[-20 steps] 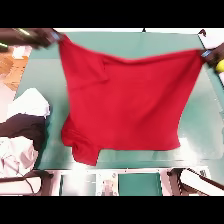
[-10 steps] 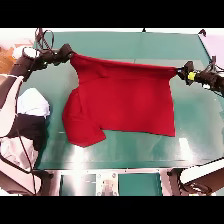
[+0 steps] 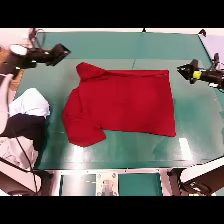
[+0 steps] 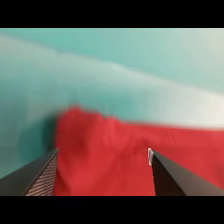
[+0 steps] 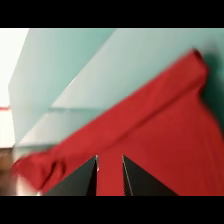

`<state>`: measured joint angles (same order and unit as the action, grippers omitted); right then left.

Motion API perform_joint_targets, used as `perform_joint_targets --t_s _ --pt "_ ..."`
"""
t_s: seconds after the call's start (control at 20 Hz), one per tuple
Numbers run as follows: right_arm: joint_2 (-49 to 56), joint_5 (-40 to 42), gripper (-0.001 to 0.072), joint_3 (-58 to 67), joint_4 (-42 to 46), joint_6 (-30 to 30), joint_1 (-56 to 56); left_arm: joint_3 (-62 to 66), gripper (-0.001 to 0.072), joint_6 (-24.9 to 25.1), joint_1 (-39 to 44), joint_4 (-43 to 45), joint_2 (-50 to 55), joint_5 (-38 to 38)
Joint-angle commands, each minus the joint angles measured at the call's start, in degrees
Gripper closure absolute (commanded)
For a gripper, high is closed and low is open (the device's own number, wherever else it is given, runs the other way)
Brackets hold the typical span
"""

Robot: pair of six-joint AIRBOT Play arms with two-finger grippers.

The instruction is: Fold the shirts.

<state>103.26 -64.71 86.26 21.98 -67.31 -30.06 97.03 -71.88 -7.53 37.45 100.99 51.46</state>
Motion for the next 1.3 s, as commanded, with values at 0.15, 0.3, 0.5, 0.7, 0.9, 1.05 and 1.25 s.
perform_joint_targets --t_s 0.15,0.3,0.5,0.7,0.9,1.05,1.25 --pt "-11.32 -15.85 0.0522 -13.11 13.60 -0.15 -9.16 -4.66 0.0066 -1.66 -12.17 3.37 -1.51 37.09" --pt "-19.39 -15.67 0.0520 -25.46 20.85 0.52 -14.53 -15.74 0.0067 -1.38 -12.04 3.30 -1.70 41.97" --pt "-24.35 -11.93 0.0449 -35.32 22.69 2.01 -21.46 -29.09 0.0067 1.05 -12.04 7.65 -3.56 35.63" --pt "-24.33 -9.77 0.0443 -40.30 22.67 3.13 -21.35 -31.63 0.0277 -0.28 -9.94 9.73 -3.56 26.36" --pt "-24.26 -7.56 0.0443 -42.60 22.71 3.63 -19.65 -31.63 0.0277 -6.03 -4.48 19.26 -3.56 21.64" --pt "-24.26 -7.15 0.0443 -42.60 22.62 3.74 -19.52 -31.32 0.0276 -7.82 -3.37 21.33 -3.56 21.35" --pt "-24.04 -7.15 0.0442 -42.60 22.67 3.72 -19.37 -31.12 0.0277 -6.01 -3.37 17.11 -3.56 22.03"
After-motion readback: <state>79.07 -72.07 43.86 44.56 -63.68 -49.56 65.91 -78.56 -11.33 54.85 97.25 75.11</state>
